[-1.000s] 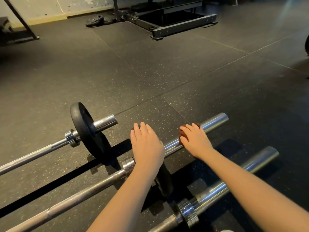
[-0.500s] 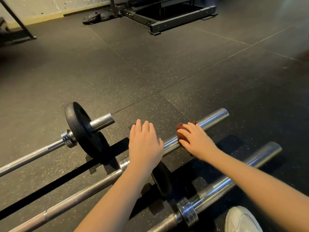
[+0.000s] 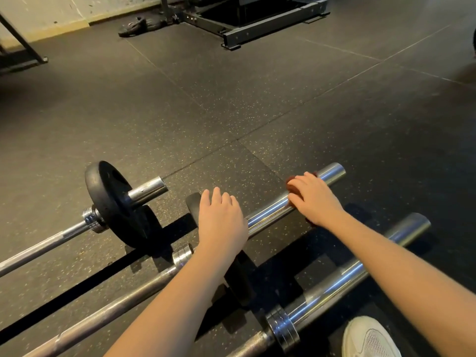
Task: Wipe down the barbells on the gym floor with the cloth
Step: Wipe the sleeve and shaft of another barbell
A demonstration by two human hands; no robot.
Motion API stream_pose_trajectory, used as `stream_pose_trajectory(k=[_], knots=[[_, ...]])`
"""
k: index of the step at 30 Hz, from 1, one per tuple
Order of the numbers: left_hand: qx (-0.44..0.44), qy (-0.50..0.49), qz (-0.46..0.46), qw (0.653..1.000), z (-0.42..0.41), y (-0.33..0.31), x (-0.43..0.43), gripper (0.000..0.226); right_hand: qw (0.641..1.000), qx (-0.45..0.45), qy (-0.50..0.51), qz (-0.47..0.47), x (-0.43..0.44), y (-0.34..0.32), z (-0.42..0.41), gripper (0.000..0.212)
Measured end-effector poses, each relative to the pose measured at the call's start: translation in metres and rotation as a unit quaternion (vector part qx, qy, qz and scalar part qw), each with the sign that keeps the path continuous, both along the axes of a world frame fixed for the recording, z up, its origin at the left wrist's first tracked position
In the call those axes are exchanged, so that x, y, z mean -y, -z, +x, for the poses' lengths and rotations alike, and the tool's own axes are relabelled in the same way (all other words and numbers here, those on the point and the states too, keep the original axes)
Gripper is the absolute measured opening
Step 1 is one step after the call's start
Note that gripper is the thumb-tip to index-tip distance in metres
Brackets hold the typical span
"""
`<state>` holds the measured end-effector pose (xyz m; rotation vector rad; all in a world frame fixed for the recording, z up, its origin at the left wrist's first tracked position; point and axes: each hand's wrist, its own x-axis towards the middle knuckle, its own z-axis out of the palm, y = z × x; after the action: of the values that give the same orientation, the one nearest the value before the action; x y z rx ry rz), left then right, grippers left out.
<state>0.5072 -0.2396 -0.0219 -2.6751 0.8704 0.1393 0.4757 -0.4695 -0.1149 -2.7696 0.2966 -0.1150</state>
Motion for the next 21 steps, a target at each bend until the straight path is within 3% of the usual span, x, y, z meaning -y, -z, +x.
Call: stream_pose_trajectory(k=[2,7,10,13,18,21], knots=[[-0.004,0.009,0.014,1.000,0.002,0.002,0.004,0.057,0.997,0.020,0.068,0.018,-0.014,0.005,-0.002,0.038],[-0.097,0.041,-0.017,0.994,0.004,0.025,0.027,0.054,0.998,0.011,-0.052,0.018,-0.022,0.008,-0.024,0.045],[-0.164,0.017,-0.045,0.985,0.003,0.043,0.038,0.064,1.000,-0.008,-0.024,-0.008,0.010,-0.001,-0.007,0.044],[-0.173,0.006,-0.068,0.983,0.005,0.057,0.047,0.069,0.996,0.009,0.083,0.039,0.006,0.000,-0.005,0.046],[-0.156,-0.003,-0.067,0.985,0.012,0.073,0.063,0.071,1.000,0.001,-0.019,-0.012,0.018,0.011,-0.030,0.052],[-0.143,0.005,-0.072,0.987,0.013,0.078,0.066,0.070,1.000,-0.016,0.017,-0.013,0.062,0.003,-0.003,0.044]])
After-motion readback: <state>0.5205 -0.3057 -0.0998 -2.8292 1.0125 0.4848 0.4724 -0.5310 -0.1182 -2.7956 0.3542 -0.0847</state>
